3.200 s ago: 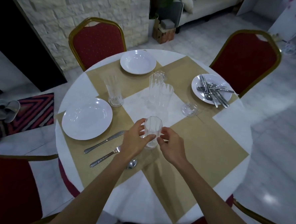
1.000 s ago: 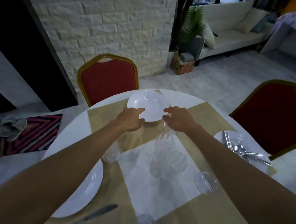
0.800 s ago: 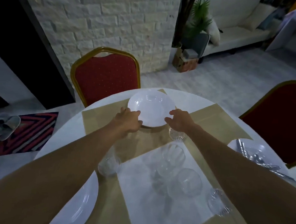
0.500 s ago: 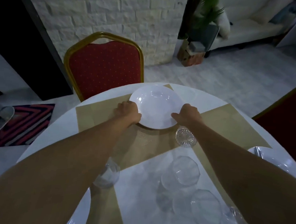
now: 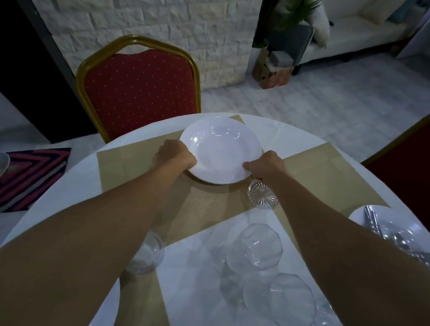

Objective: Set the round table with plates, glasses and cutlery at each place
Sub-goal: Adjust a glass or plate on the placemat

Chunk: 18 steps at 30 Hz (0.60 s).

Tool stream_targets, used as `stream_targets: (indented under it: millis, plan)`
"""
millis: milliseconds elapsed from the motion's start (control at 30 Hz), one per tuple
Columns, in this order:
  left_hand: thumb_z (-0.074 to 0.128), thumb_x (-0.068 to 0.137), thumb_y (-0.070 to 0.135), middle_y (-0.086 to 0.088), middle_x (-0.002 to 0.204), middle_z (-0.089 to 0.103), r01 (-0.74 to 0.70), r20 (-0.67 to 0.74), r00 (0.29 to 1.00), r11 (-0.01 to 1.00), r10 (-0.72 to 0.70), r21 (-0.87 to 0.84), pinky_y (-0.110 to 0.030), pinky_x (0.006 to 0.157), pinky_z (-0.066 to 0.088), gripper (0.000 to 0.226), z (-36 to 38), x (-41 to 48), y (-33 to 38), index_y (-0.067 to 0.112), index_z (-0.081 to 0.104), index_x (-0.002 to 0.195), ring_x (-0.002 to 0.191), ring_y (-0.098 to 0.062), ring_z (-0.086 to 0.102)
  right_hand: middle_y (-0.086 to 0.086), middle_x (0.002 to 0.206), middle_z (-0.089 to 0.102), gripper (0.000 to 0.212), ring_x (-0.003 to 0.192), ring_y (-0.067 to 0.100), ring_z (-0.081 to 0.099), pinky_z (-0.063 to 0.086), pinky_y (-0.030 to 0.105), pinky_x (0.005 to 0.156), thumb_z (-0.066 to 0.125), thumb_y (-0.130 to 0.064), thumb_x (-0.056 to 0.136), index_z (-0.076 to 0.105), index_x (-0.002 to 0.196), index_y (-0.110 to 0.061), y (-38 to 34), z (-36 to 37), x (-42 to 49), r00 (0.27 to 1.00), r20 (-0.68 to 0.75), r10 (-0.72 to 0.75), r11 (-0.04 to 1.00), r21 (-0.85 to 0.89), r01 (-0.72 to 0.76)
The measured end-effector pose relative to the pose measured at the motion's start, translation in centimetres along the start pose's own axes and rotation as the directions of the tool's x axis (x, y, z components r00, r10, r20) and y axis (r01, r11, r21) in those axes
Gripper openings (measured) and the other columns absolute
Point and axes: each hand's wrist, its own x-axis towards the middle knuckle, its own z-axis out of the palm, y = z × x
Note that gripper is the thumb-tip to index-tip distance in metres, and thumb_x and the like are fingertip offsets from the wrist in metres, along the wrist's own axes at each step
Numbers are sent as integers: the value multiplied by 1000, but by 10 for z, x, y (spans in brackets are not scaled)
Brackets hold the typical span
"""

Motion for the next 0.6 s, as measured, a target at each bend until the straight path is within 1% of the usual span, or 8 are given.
stream_targets:
  millis: [100,167,233,300,367,433,533,600]
  plan:
    - [78,80,27,-14,123,63,-18,111,993,995,29,-99,-36,91,55,59,-1,-3,-4,3,55,128,109,-29,63,10,79,67,37,73,25,66,57,35,67,83,-29,75,64,95,-4,5,-4,1,996,58,64,994,79,-69]
    - [80,79,24,-14,118,64,28,196,981,979,12,-201,-38,85,58,60,-3,-5,-8,3,54,129,103,-29,65,11,86,66,46,81,27,66,55,35,71,86,-30,73,64,102,-2,10,-8,2,995,74,72,992,95,-79]
    - [81,78,21,-11,109,63,78,266,964,949,7,-305,-36,71,56,59,-8,-9,-11,4,54,128,96,-27,63,13,91,66,45,83,29,65,54,35,73,87,-29,72,63,99,-2,13,-13,-1,994,82,67,991,114,-76]
    - [80,79,19,-7,93,61,109,303,953,919,12,-379,-30,55,48,53,-14,-13,-13,7,55,124,79,-21,59,11,77,63,38,65,24,61,51,30,58,88,-26,72,60,83,-3,13,-21,-5,992,107,61,985,155,-78]
    - [80,80,17,-6,88,62,131,325,945,881,27,-455,-25,47,45,47,-20,-20,-16,9,57,121,68,-17,56,8,60,55,37,44,17,49,39,22,40,87,-23,74,54,73,-6,14,-32,-10,988,143,54,974,211,-83]
    - [79,79,17,-6,92,66,101,320,944,848,84,-520,-24,47,45,45,-28,-29,-19,11,59,120,64,-16,55,7,57,52,34,40,15,45,35,22,39,85,-21,77,53,73,-8,13,-47,-20,987,161,17,959,276,-62]
    - [79,79,18,-1,92,69,-12,272,940,813,208,-582,-25,57,50,41,-42,-49,-22,20,63,116,65,-12,58,9,69,61,32,47,15,57,42,23,43,83,-19,78,52,77,-12,12,-72,-41,986,150,-66,920,391,2]
    - [79,79,22,5,93,71,-90,213,940,797,266,-597,-23,60,52,37,-51,-68,-21,24,63,113,69,-8,64,11,79,65,32,58,20,64,48,26,49,81,-17,80,49,77,-13,13,-88,-57,985,135,-111,893,449,39]
